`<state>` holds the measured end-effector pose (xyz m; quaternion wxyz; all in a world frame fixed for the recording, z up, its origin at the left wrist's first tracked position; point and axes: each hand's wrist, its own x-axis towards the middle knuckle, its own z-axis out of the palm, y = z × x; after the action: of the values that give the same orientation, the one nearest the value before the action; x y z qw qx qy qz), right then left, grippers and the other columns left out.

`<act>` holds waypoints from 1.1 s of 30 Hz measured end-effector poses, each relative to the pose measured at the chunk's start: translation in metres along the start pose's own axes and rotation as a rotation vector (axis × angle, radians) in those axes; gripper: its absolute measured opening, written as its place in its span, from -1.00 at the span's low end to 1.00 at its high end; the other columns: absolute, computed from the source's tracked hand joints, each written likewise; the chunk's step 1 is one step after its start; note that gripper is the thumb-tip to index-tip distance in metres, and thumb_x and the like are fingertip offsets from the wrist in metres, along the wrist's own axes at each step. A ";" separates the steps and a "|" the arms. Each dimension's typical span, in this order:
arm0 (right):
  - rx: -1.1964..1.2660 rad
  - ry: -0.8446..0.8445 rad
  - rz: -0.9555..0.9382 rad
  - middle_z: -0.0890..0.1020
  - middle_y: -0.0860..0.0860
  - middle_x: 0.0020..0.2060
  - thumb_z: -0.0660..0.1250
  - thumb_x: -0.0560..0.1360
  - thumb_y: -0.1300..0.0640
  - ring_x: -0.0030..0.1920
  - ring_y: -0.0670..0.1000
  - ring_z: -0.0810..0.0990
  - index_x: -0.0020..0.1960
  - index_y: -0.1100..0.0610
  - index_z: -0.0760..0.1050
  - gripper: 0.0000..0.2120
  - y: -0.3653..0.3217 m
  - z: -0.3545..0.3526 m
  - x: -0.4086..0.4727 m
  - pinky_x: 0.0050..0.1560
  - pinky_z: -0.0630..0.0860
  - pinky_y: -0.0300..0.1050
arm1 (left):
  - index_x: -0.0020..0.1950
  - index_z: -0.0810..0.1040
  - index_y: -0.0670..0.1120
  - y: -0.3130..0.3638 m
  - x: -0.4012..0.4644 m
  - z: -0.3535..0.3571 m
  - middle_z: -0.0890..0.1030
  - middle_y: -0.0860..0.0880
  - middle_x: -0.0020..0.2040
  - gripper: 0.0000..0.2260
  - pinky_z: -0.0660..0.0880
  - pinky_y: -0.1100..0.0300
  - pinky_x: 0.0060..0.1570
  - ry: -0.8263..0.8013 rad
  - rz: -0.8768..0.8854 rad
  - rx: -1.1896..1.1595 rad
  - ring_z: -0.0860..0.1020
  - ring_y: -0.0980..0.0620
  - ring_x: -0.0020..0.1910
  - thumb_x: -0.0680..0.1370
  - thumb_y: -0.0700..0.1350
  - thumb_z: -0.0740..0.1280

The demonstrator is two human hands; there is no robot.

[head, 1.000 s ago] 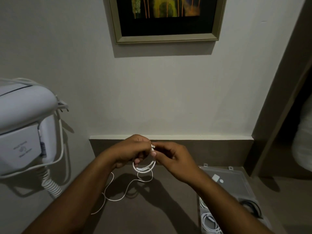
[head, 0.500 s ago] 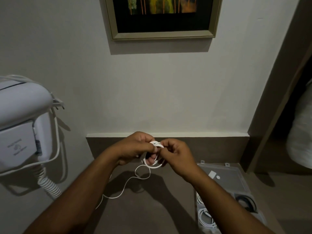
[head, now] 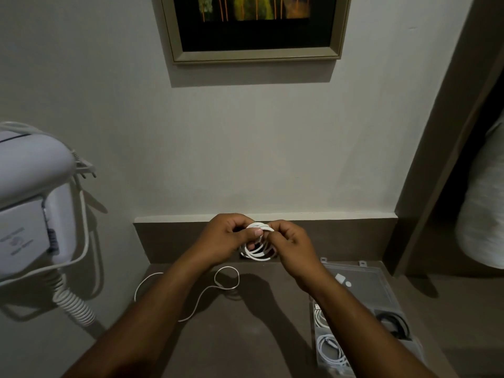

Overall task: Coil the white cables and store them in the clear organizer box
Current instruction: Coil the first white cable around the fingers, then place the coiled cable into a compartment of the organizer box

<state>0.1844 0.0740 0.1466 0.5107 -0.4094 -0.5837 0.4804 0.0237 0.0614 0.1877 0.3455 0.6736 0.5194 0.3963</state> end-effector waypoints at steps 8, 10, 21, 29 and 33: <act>0.251 -0.015 0.170 0.68 0.22 -0.20 0.27 0.51 0.32 -0.22 0.14 0.65 -0.02 0.26 0.62 -0.85 0.001 -0.001 -0.002 -0.13 0.58 -0.02 | -0.11 0.67 -0.21 -0.005 0.000 0.011 0.65 -0.04 -0.35 -0.94 0.51 0.33 -0.35 0.102 -0.040 -0.055 0.60 0.10 -0.41 0.49 -0.23 0.42; 0.375 -0.018 0.205 0.70 0.20 -0.18 0.27 0.51 0.36 -0.23 0.15 0.66 0.06 0.21 0.57 -0.81 0.000 0.000 -0.003 -0.15 0.60 -0.02 | -0.13 0.66 -0.20 -0.006 -0.001 0.013 0.66 -0.01 -0.37 -0.96 0.51 0.37 -0.37 0.128 -0.052 -0.081 0.60 0.16 -0.43 0.49 -0.24 0.42; -0.023 -0.138 -0.177 0.71 0.09 -0.10 0.44 0.42 0.37 -0.09 0.00 0.69 0.04 0.16 0.65 -0.77 0.003 -0.016 -0.011 -0.05 0.62 -0.12 | -0.20 0.65 -0.07 -0.007 -0.010 0.023 0.70 -0.01 -0.37 -0.87 0.60 0.19 -0.39 0.057 -0.272 -0.372 0.68 0.07 -0.35 0.54 -0.17 0.37; -0.014 0.265 -0.062 0.70 -0.07 -0.28 0.40 0.49 0.20 -0.27 -0.21 0.62 -0.07 0.02 0.70 -0.87 0.039 -0.038 -0.033 -0.31 0.48 -0.39 | -0.08 0.62 -0.09 -0.020 -0.007 0.058 0.69 0.03 -0.39 -0.94 0.45 0.36 -0.47 0.049 -0.161 0.027 0.59 0.25 -0.48 0.49 -0.13 0.43; 0.025 0.304 0.132 0.71 -0.05 -0.37 0.45 0.44 0.22 -0.39 -0.19 0.60 -0.15 0.09 0.70 -0.92 0.056 -0.062 -0.052 -0.41 0.45 -0.37 | -0.17 0.65 -0.07 -0.034 -0.007 0.085 0.62 0.07 -0.40 -0.91 0.43 0.28 -0.37 -0.029 -0.086 0.256 0.51 0.17 -0.45 0.48 -0.06 0.43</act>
<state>0.2528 0.0442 0.0826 0.5654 -0.5085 -0.4655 0.4528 0.0838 0.0571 0.1186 0.2809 0.6951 0.5891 0.3017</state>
